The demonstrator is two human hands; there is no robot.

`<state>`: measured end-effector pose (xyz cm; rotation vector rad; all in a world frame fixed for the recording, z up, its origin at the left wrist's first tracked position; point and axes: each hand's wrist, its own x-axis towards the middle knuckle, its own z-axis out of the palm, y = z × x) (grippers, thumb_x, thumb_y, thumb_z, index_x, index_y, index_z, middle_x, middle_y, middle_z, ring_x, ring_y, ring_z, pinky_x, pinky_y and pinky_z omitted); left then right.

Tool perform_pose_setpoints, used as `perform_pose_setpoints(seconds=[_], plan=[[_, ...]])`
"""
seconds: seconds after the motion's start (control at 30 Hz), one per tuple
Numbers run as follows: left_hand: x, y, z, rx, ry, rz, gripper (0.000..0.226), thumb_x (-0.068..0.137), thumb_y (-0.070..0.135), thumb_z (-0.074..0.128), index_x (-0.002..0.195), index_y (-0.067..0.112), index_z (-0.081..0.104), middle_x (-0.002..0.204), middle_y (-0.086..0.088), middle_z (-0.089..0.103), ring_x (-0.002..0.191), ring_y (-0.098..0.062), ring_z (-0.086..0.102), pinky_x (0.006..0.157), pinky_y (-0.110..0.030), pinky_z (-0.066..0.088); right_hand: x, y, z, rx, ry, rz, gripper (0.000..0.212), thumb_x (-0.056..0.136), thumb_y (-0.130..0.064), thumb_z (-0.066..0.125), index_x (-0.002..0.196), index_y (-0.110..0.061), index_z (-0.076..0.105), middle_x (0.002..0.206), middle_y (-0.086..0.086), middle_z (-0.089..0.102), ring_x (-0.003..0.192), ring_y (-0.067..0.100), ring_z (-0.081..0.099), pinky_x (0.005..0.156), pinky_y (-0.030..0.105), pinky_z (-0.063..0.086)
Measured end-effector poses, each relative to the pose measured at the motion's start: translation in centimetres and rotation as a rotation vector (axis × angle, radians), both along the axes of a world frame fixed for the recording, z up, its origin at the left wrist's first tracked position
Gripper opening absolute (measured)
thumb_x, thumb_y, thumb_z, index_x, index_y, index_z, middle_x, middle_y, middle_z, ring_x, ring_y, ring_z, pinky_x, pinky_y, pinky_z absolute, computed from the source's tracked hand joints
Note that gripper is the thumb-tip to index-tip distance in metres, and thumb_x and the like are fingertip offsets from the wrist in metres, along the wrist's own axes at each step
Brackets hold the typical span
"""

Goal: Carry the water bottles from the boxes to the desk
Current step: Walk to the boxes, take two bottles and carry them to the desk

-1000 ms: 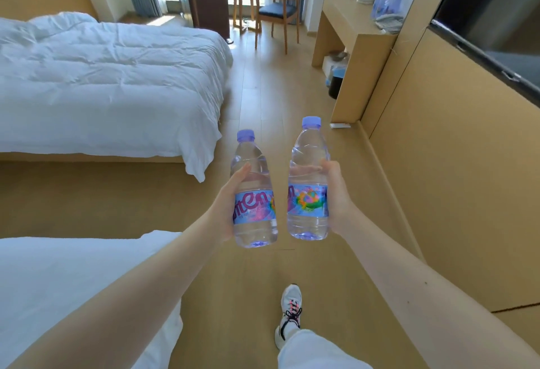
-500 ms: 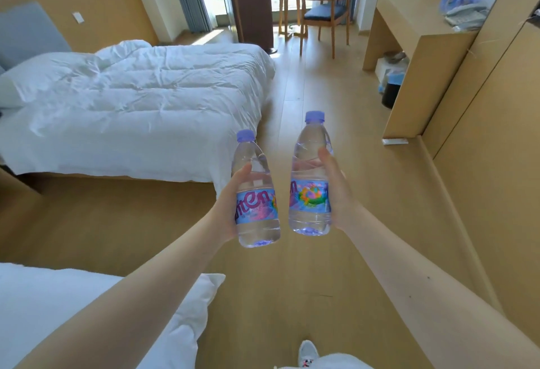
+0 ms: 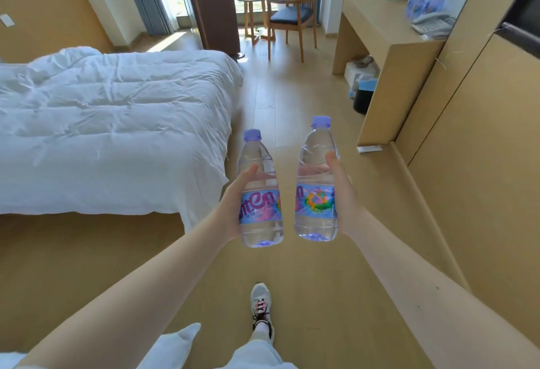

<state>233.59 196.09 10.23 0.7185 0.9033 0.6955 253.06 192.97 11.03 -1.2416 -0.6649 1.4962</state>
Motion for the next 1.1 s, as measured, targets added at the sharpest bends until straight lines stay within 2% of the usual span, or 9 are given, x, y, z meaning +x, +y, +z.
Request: perform_pose_setpoints(seconds=[0.07,0.2,0.3,0.43,0.6,0.77,0.97,1.03,1.1], plan=[[0.9,3.2,-0.4,-0.001,0.000,-0.057,0.045,0.073,0.051,0.057,0.099,0.015,0.064,0.088,-0.010,0.072,0.072,-0.024,0.070,0.068,-0.035,0.058,0.8,2.2,-0.1,-0.006,-0.027,-0.063,0.087,0.065,-0.070,0.069,0.119,-0.002,0.063,0.109,0.021,0.070,0.101,0.040,0.067,0.092,0.051,0.053],[2.4,10.0,-0.4,-0.015,0.001,-0.163,0.040,0.074,0.050,0.056,0.093,0.016,0.065,0.082,-0.008,0.072,0.069,-0.021,0.070,0.067,-0.033,0.058,1.9,7.4,-0.1,-0.048,-0.047,-0.169,0.065,0.083,-0.062,0.056,0.115,-0.006,0.067,0.107,0.018,0.071,0.098,0.034,0.069,0.093,0.048,0.053],[2.7,15.1,-0.2,-0.039,0.016,-0.204,0.050,0.073,0.053,0.063,0.104,0.013,0.063,0.090,-0.009,0.071,0.075,-0.023,0.069,0.073,-0.036,0.057,1.8,11.5,0.9,-0.068,-0.079,-0.229,0.059,0.089,-0.058,0.051,0.112,-0.006,0.069,0.105,0.018,0.072,0.096,0.033,0.070,0.093,0.046,0.053],[3.2,21.4,-0.5,-0.006,0.050,-0.212,0.084,0.062,0.056,0.076,0.128,0.010,0.054,0.112,-0.018,0.065,0.086,-0.029,0.068,0.074,-0.038,0.057,1.2,16.2,2.1,-0.071,-0.086,-0.285,0.058,0.090,-0.058,0.051,0.109,-0.006,0.070,0.107,0.020,0.071,0.099,0.035,0.069,0.092,0.046,0.054],[4.3,26.0,-0.6,0.001,0.016,-0.271,0.061,0.072,0.053,0.066,0.116,0.012,0.058,0.102,-0.014,0.068,0.076,-0.025,0.070,0.065,-0.033,0.058,1.3,20.0,2.7,-0.104,-0.153,-0.301,0.062,0.093,-0.058,0.046,0.115,-0.004,0.067,0.107,0.018,0.071,0.093,0.031,0.071,0.081,0.040,0.057],[4.6,30.0,-0.4,-0.007,0.003,-0.282,0.063,0.071,0.053,0.067,0.118,0.011,0.058,0.101,-0.014,0.069,0.074,-0.025,0.070,0.063,-0.033,0.059,1.4,23.4,3.4,-0.111,-0.202,-0.325,0.060,0.093,-0.055,0.048,0.123,-0.005,0.062,0.108,0.018,0.071,0.090,0.030,0.072,0.069,0.033,0.060],[4.2,34.7,-0.1,-0.001,-0.024,-0.197,0.079,0.068,0.051,0.072,0.131,0.008,0.051,0.107,-0.017,0.067,0.076,-0.027,0.070,0.063,-0.034,0.058,1.4,29.0,3.9,-0.078,-0.188,-0.296,0.063,0.094,-0.054,0.047,0.123,0.000,0.061,0.104,0.019,0.070,0.073,0.020,0.072,0.060,0.028,0.059],[4.1,36.4,-0.1,0.039,-0.011,-0.163,0.091,0.062,0.052,0.073,0.135,0.006,0.047,0.115,-0.023,0.065,0.081,-0.030,0.069,0.066,-0.036,0.059,1.3,31.1,3.8,-0.072,-0.175,-0.280,0.066,0.092,-0.056,0.049,0.122,0.001,0.061,0.103,0.019,0.070,0.075,0.022,0.072,0.061,0.029,0.059],[4.1,38.2,-0.1,0.053,-0.012,-0.157,0.100,0.055,0.055,0.076,0.136,0.007,0.044,0.124,-0.026,0.060,0.091,-0.035,0.065,0.074,-0.040,0.058,1.6,33.5,3.3,-0.072,-0.181,-0.264,0.069,0.088,-0.060,0.051,0.120,0.001,0.061,0.106,0.020,0.070,0.083,0.027,0.073,0.069,0.034,0.059]])
